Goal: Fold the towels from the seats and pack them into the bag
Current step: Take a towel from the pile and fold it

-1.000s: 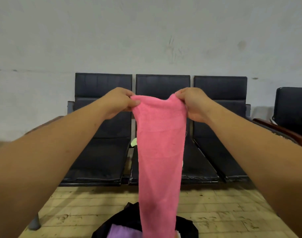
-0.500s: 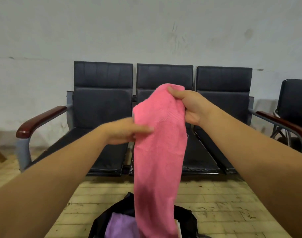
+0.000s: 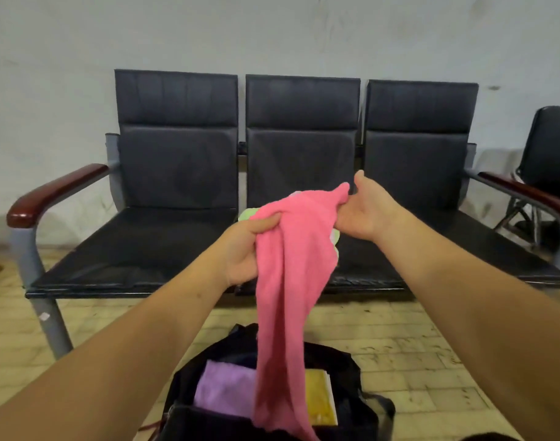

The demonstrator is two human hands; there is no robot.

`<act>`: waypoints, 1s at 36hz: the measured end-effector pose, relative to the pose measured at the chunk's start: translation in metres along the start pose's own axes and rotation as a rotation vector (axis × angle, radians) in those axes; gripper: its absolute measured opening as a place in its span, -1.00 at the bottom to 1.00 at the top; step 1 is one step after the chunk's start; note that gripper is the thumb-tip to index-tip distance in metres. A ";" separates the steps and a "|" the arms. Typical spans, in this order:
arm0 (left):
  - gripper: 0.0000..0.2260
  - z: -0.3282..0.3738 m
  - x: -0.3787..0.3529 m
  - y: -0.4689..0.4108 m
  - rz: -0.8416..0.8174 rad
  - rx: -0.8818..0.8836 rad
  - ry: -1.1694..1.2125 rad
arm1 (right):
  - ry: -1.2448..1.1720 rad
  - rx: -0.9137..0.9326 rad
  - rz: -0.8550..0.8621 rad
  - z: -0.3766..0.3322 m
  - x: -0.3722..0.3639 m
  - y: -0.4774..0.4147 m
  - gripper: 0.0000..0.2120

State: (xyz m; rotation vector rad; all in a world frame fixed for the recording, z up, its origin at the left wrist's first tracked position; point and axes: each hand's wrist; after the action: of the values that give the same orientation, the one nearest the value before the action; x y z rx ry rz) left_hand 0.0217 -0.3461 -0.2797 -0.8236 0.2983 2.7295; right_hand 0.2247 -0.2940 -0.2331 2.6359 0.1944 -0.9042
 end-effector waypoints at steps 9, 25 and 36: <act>-0.71 -0.006 0.015 -0.020 0.085 -0.091 0.197 | 0.138 -0.211 -0.286 0.078 0.053 -0.017 -0.31; -0.41 -0.054 0.068 -0.045 -0.030 0.184 -0.194 | 0.043 0.066 -0.151 0.100 0.065 -0.050 -0.44; -0.79 -0.079 0.070 -0.065 0.009 0.042 -0.376 | 0.387 0.168 0.195 0.079 0.108 -0.074 -0.77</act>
State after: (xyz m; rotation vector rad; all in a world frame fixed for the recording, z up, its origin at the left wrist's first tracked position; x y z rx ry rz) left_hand 0.0266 -0.2922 -0.3911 -0.2868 0.2765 2.8005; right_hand 0.2471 -0.2517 -0.3784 2.9019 -0.0484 -0.3555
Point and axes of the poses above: each hand's wrist, its own y-axis away from the middle knuckle, its own x-axis out of the back of the hand, z = x × y
